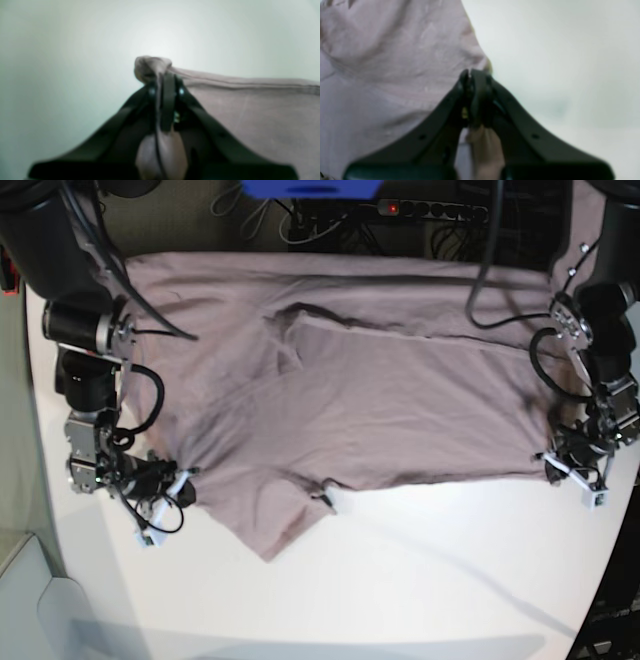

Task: Layout the t-shirt on the table in an organized manner, then fold the t-shirt properly
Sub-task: 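Lift the hem with both grippers and fold it over toward the collar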

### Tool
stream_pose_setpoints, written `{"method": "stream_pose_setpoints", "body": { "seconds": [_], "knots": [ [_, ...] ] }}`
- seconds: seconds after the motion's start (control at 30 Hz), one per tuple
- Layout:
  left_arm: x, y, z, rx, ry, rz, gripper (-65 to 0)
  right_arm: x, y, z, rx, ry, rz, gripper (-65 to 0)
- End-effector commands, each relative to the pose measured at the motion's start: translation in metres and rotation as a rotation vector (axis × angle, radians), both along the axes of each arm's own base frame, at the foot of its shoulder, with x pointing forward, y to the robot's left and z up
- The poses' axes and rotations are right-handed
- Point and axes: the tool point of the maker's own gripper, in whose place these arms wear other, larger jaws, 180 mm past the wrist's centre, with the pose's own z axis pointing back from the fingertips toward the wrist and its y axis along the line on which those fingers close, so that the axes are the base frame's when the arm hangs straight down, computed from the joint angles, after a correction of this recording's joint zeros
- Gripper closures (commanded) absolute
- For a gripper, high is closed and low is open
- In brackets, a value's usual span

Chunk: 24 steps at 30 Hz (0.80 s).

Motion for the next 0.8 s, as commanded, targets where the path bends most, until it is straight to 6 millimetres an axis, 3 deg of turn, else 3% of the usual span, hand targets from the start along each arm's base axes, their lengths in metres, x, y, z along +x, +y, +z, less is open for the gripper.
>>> {"method": "stream_pose_setpoints", "body": {
  "seconds": [0.0, 0.27, 0.4, 0.57, 0.77],
  "knots": [
    [0.018, 0.016, 0.03, 0.021, -0.077, 0.025, -0.2, 0.022, -0.01, 0.029, 0.004, -0.082, -0.023, 0.0],
    [0.036, 0.016, 0.052, 0.012, -0.13, 0.033, -0.2, 0.035, -0.022, 0.05, -0.01, -0.128, -0.038, 0.0],
    [0.037, 0.015, 0.053, 0.011, -0.121, 0.03, -0.2, 0.037, -0.028, 0.062, -0.05, -0.163, -0.032, 0.0],
    [0.032, 0.018, 0.059, 0.059, -0.09, 0.011, -0.2, 0.018, -0.036, 0.064, -0.085, -0.181, -0.042, 0.0],
    [0.014, 0.014, 0.059, 0.095, -0.1, 0.01, -0.2, -0.01, -0.033, 0.05, -0.073, -0.175, -0.039, 0.0]
  ]
}}
